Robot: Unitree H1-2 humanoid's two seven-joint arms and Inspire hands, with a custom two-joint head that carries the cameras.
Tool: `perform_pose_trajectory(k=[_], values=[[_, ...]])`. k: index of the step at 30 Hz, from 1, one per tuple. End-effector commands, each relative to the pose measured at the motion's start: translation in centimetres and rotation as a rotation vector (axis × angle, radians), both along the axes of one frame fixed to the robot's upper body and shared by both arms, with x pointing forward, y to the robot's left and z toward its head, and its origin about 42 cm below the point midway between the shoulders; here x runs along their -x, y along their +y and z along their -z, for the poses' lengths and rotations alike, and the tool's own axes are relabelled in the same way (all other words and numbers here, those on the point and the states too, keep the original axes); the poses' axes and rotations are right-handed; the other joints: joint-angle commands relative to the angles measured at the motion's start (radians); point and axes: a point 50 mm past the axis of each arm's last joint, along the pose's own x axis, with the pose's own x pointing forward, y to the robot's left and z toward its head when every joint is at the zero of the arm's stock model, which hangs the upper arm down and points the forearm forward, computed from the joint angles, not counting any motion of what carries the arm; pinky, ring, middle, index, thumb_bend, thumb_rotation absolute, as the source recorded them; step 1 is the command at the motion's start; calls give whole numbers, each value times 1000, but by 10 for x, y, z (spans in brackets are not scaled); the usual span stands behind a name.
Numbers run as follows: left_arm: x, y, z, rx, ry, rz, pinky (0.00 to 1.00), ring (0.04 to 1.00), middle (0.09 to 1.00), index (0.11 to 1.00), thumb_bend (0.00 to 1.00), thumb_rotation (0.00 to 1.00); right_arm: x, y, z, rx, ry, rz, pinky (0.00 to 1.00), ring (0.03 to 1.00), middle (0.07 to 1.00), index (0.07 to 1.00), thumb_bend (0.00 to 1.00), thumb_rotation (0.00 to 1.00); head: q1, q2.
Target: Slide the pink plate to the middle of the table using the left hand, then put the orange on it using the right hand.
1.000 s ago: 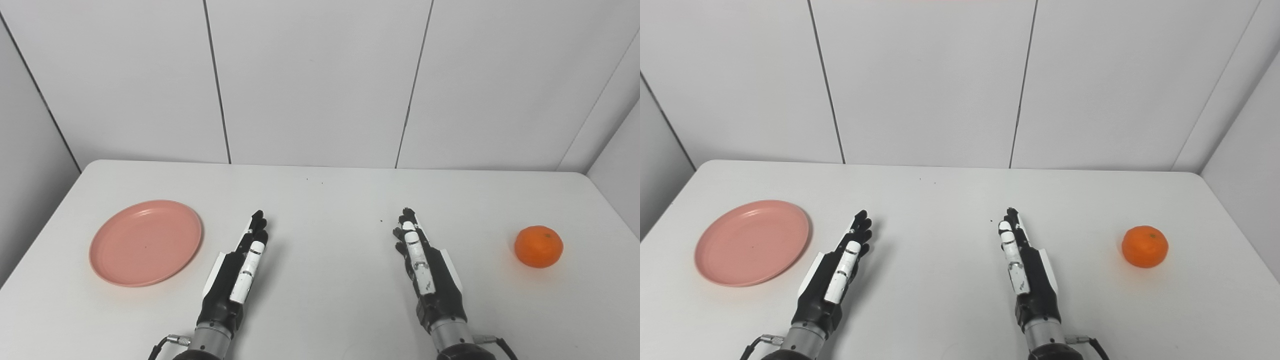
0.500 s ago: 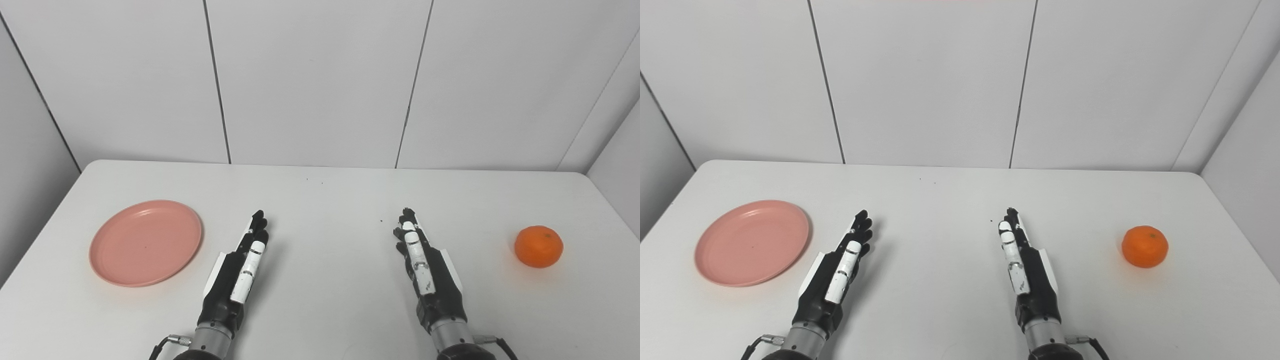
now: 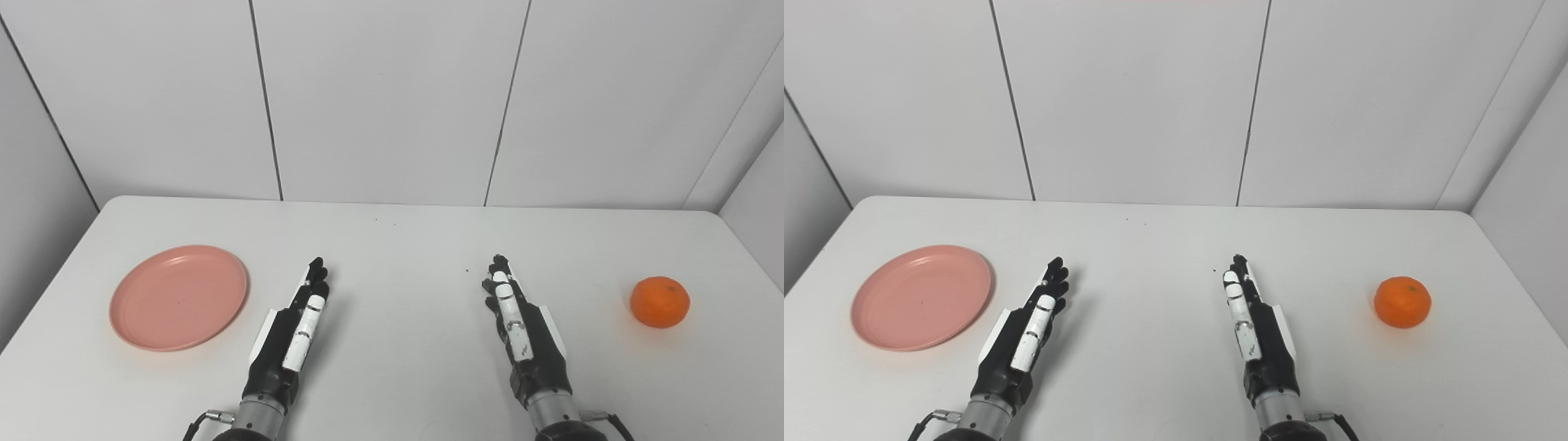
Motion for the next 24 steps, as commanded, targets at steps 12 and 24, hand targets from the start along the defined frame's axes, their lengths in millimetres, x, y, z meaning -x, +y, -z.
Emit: perform_pose_trajectory(k=[12, 24], values=[[-1, -5, -10, 12, -55, 1, 1000, 1000, 1000, 1000, 433, 1000, -2, -1, -16, 0, -105, -2, 968, 953, 980, 982, 312, 1000, 23, -5], [1, -29, -5, 16, -30, -6, 1000, 1000, 1000, 1000, 412, 1000, 2, -23, -13, -27, -93, -27, 1000, 964, 997, 992, 307, 1000, 195, -46]])
